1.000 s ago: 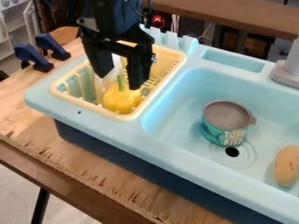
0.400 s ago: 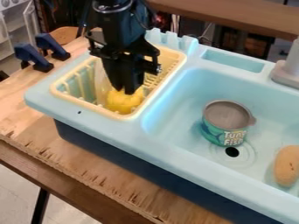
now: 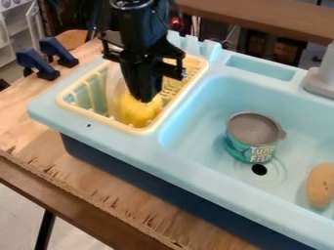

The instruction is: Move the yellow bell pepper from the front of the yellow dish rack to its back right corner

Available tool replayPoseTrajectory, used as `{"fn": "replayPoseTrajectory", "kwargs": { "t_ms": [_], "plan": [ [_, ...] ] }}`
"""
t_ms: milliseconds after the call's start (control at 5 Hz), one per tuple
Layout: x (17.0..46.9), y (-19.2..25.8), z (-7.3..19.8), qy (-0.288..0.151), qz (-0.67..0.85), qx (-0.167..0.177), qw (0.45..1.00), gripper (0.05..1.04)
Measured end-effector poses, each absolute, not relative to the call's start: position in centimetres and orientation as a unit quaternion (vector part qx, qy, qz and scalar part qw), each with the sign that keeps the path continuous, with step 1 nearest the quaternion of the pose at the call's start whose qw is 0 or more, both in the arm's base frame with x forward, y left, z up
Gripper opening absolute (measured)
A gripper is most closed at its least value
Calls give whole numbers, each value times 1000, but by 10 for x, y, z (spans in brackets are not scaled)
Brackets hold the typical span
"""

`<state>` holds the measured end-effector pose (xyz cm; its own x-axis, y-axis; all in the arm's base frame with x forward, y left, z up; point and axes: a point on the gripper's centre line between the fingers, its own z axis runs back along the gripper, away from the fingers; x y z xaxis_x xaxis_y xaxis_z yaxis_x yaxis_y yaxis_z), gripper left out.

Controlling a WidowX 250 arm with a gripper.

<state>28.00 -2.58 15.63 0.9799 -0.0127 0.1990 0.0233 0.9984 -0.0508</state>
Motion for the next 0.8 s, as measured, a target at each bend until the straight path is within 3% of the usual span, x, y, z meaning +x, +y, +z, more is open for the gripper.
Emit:
{"fn": "replayPoseTrajectory", "kwargs": {
  "t_ms": [400, 800],
  "plan": [
    [304, -42, 204, -167, -44, -40, 984, 121],
    [331, -23, 194, -174, -12, -77, 982, 122]
  ]
}}
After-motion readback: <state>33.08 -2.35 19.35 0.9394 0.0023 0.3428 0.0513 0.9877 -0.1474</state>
